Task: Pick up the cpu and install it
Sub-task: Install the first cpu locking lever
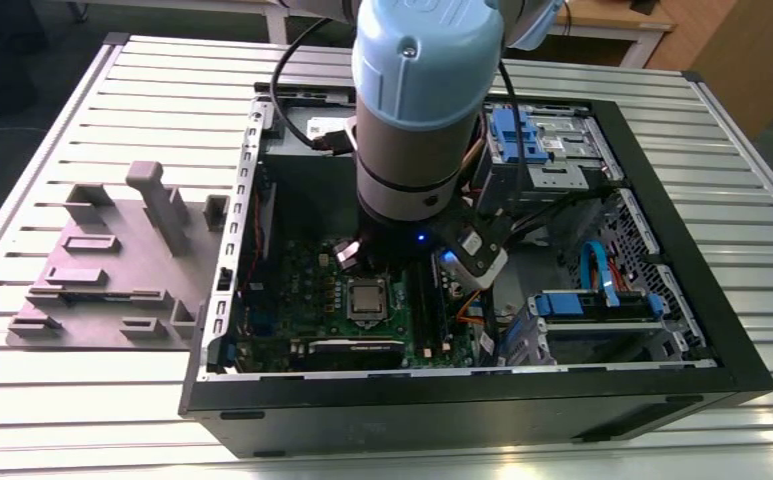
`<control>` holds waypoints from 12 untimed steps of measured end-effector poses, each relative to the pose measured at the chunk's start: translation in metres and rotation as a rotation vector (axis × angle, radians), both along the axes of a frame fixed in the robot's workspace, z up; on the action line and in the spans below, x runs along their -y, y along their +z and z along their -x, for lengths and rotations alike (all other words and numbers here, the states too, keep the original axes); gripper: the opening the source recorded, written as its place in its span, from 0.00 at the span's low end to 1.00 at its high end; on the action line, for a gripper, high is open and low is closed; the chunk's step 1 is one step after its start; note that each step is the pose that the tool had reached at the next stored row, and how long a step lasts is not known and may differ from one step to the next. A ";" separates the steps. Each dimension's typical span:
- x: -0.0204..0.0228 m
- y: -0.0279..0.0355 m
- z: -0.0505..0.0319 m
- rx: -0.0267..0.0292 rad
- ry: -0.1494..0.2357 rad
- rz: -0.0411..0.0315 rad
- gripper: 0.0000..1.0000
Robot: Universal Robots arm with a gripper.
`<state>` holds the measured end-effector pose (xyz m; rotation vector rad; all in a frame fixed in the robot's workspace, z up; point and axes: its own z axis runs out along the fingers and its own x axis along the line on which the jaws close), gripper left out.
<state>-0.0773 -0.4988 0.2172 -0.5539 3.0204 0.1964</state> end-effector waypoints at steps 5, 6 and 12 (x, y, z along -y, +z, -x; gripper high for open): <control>0.0071 0.0000 0.0013 0.0000 0.000 0.0001 0.10; 0.0080 -0.0001 0.0018 0.0000 0.000 0.0001 0.10; 0.0106 -0.0048 0.0075 0.0001 -0.001 0.0000 0.10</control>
